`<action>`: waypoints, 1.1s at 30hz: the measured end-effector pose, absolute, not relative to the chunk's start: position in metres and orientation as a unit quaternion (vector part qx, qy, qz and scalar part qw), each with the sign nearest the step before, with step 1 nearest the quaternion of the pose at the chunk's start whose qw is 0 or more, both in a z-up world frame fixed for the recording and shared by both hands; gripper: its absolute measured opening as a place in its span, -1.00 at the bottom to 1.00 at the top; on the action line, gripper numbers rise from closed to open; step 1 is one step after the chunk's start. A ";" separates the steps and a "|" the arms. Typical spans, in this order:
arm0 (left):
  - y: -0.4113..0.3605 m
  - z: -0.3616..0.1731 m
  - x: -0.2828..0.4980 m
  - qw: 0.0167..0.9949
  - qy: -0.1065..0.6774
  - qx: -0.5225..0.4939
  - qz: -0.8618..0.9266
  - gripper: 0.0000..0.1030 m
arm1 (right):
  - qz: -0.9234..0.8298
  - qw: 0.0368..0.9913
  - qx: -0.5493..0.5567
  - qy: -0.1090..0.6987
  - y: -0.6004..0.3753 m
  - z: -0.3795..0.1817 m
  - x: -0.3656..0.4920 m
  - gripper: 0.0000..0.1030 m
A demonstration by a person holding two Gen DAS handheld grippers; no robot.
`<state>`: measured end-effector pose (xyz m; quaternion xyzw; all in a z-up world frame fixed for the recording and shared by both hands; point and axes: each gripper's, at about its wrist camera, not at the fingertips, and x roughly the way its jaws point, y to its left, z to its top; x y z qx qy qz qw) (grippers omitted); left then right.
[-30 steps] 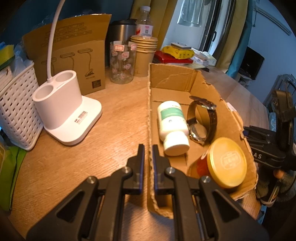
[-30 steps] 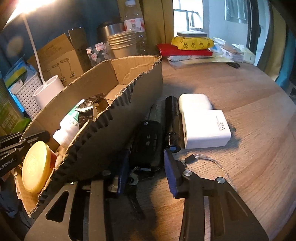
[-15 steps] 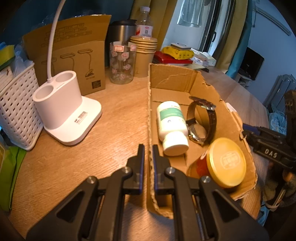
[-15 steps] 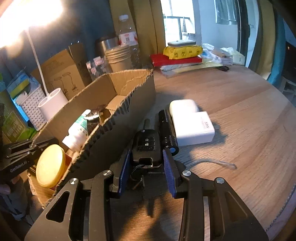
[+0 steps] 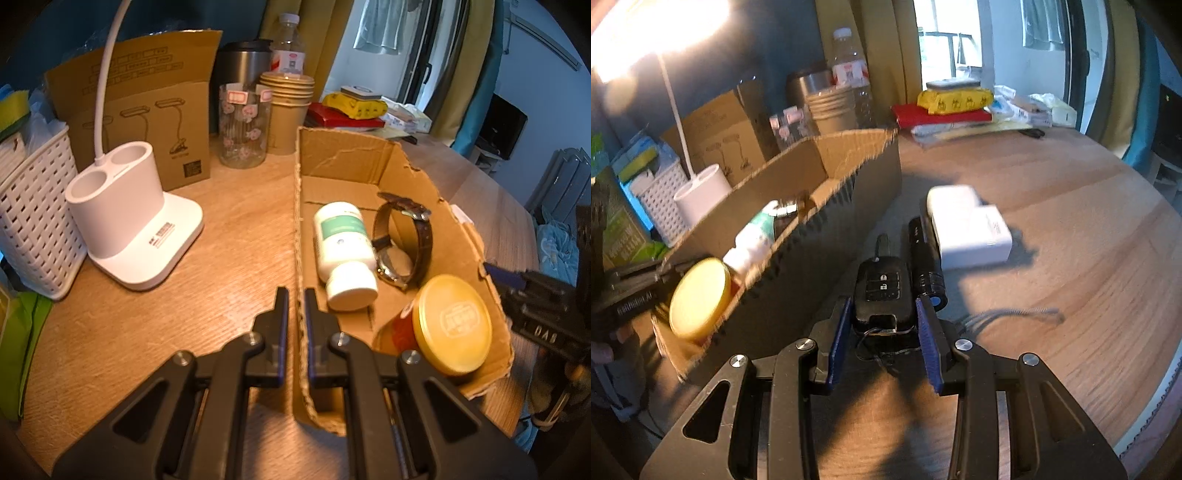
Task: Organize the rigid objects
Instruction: 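Close the right gripper on the black car key fob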
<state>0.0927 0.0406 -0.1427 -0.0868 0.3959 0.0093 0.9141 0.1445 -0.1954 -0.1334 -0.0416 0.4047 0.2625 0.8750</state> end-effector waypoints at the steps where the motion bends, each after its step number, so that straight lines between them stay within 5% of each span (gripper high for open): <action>1: 0.041 -0.143 0.093 0.914 0.396 -0.087 0.009 -0.85 | 0.264 0.874 -0.042 0.406 -0.196 -0.135 0.143 -0.27; 9: 0.041 -0.143 0.093 0.914 0.396 -0.087 0.009 -0.85 | 0.263 0.874 -0.045 0.407 -0.199 -0.142 0.140 -0.25; 19: 0.041 -0.143 0.093 0.914 0.396 -0.087 0.009 -0.85 | 0.263 0.892 -0.077 0.360 -0.202 -0.120 0.130 0.02; 33: 0.040 -0.141 0.093 0.914 0.395 -0.086 0.007 -0.85 | 0.280 0.865 -0.125 0.396 -0.169 -0.143 0.159 0.02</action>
